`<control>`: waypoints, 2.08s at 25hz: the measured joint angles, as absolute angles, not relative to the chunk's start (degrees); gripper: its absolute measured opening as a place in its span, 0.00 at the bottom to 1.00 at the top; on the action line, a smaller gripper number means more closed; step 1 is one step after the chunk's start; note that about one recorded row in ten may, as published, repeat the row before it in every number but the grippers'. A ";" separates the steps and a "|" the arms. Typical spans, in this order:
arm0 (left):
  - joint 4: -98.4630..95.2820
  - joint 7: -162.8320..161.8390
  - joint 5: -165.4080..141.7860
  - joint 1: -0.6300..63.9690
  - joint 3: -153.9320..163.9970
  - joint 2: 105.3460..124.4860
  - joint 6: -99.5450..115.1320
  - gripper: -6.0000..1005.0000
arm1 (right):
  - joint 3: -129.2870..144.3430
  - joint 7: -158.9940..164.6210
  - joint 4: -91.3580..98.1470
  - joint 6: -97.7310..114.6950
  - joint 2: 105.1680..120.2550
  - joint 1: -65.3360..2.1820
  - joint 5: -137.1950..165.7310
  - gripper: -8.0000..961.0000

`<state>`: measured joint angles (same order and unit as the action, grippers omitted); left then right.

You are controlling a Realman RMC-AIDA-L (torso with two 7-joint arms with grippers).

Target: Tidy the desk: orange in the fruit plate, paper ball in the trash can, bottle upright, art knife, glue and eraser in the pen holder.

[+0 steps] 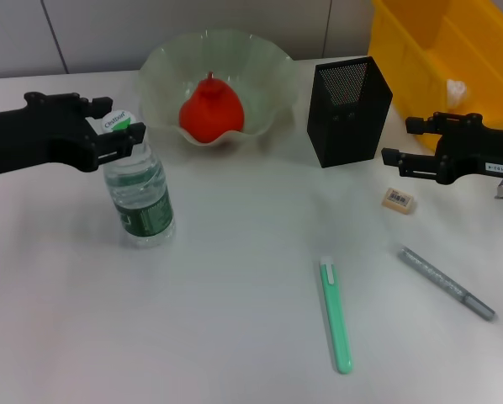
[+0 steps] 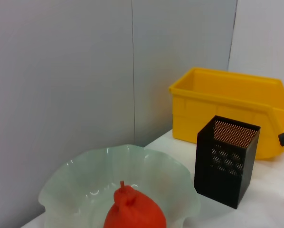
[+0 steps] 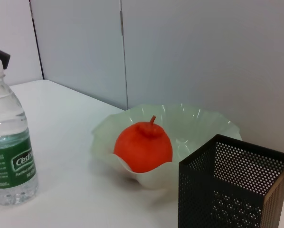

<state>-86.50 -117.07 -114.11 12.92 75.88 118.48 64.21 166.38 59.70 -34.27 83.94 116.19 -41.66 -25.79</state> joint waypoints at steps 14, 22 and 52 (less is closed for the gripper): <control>-89.14 -116.74 -103.63 13.45 71.43 118.30 68.17 0.55 | 166.38 59.84 -34.28 83.98 116.22 -41.49 -25.84 0.73; -89.62 -116.18 -102.25 16.67 71.53 118.38 79.14 0.55 | 166.37 60.44 -34.20 84.26 116.28 -41.48 -25.77 0.73; -78.72 -105.54 -100.26 16.53 71.72 118.49 90.98 0.71 | 166.47 77.88 -43.94 97.46 116.75 -43.56 -20.41 0.73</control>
<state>-78.72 -105.54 -100.26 16.53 71.72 118.49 90.98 166.47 77.88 -43.94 97.46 116.75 -43.56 -20.41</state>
